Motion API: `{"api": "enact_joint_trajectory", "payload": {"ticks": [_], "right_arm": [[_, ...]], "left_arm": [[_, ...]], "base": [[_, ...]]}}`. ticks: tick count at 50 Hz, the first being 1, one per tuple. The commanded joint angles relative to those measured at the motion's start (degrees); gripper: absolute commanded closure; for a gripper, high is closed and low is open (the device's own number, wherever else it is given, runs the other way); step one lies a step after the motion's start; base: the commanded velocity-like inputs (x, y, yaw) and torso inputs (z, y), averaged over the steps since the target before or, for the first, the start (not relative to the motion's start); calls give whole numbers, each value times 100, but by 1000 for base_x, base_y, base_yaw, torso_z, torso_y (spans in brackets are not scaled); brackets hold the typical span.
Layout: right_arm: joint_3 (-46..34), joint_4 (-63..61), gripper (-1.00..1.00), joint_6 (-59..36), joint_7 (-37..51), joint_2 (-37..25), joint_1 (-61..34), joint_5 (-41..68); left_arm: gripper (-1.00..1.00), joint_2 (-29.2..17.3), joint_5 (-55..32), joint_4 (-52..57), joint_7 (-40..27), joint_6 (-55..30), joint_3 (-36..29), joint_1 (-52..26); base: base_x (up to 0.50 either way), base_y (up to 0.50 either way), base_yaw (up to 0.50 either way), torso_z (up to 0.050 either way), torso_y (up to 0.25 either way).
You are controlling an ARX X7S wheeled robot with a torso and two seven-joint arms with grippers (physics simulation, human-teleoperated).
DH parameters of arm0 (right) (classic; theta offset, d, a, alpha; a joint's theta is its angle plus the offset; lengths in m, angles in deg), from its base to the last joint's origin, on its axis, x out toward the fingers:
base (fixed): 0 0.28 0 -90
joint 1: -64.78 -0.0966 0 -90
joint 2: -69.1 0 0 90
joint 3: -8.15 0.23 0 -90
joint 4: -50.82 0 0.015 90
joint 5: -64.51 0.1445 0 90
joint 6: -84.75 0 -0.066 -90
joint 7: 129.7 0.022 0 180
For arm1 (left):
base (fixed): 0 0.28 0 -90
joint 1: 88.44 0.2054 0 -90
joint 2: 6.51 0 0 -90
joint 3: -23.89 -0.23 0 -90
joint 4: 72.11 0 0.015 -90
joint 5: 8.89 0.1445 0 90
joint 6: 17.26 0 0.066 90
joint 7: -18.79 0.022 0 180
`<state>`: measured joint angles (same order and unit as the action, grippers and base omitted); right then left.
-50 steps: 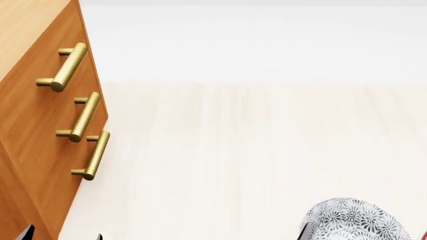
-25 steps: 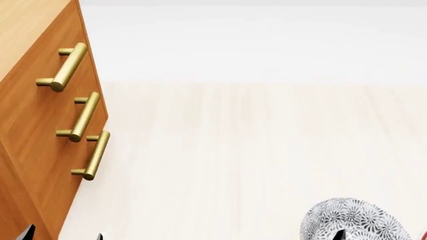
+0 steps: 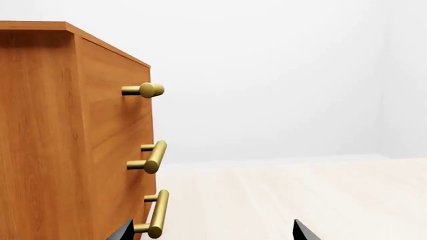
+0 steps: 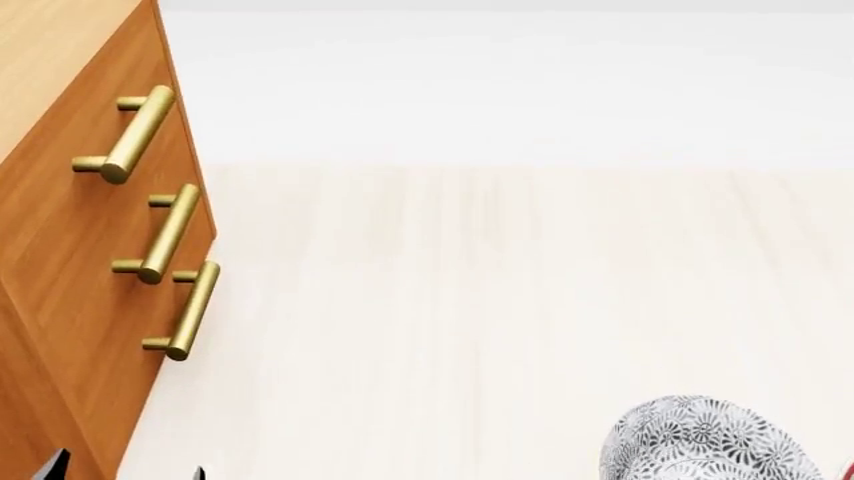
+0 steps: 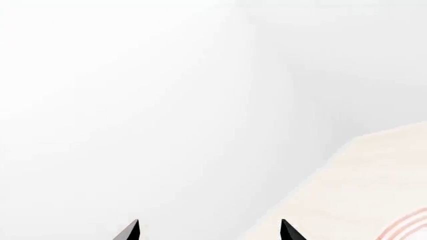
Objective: Put the bowl on top of the cabinet.
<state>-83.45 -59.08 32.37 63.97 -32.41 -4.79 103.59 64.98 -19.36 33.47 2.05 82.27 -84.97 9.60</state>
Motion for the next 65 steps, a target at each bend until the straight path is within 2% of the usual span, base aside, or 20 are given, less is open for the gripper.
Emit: {"api": "enact_joint_trajectory", "payload": {"ticks": [1, 4, 17, 42, 65], "right_arm": [[78, 83, -100, 276, -97, 37, 56, 436], [-3, 104, -100, 357, -349, -38, 58, 779], [83, 127, -100, 479, -469, -77, 155, 1919], [137, 243, -100, 500, -448, -91, 131, 2350], [10, 366, -100, -61, -234, -404, -36, 3227]], "left_arm": [[-100, -9, -10, -21, -18, 9, -17, -18], [-100, -5, -6, -45, -23, 8, -27, -32], [-100, -16, -26, -76, -38, 6, -45, -62], [-100, -54, -41, -65, -79, 28, -81, -55], [-100, -80, -70, -91, -108, 28, -109, -87]], "base": [[0, 0, 0, 0, 0], [0, 0, 0, 0, 0], [0, 0, 0, 0, 0], [0, 0, 0, 0, 0], [0, 0, 0, 0, 0]]}}
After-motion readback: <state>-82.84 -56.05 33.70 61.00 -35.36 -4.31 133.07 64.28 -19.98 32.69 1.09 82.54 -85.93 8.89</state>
